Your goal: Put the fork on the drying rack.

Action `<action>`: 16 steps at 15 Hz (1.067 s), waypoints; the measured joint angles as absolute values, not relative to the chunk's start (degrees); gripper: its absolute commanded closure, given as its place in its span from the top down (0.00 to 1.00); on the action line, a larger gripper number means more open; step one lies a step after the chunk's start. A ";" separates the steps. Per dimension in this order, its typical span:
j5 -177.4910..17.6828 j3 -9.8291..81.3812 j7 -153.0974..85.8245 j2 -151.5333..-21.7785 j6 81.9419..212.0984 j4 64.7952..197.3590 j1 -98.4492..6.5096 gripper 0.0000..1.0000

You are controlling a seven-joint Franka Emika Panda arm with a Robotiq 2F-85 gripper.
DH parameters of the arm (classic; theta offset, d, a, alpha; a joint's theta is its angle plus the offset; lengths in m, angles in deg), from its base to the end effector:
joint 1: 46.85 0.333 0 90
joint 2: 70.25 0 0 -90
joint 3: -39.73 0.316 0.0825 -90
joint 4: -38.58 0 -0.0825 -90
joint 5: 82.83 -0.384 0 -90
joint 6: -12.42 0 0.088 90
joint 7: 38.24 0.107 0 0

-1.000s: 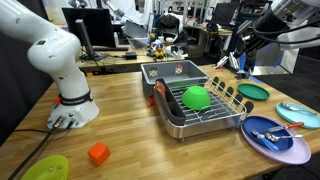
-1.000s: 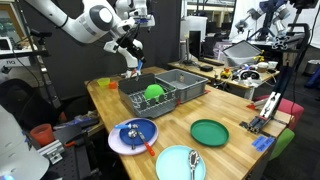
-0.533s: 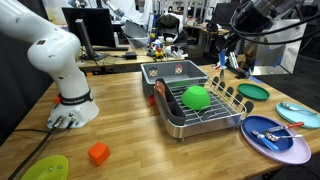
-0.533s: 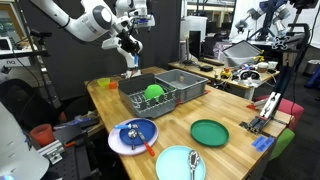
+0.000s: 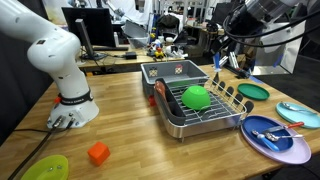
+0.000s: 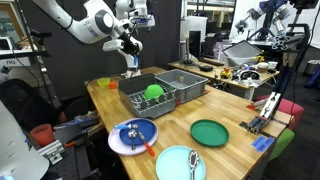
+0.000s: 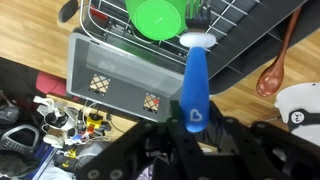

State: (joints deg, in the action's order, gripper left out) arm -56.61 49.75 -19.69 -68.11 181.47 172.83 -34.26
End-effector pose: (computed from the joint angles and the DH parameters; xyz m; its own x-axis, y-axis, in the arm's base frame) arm 0.4880 0.2354 0.4174 0.6777 0.4227 0.6017 0.4241 -0.8931 0.1498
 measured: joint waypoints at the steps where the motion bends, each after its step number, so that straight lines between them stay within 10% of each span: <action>1: -56.61 49.75 -19.70 -68.12 181.48 172.83 -34.26 0.07; 16: -74.60 63.65 -54.19 -84.24 186.86 160.08 -31.83 0.07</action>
State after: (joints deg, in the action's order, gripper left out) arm -74.60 63.65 -54.19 -84.24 186.86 160.08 -31.83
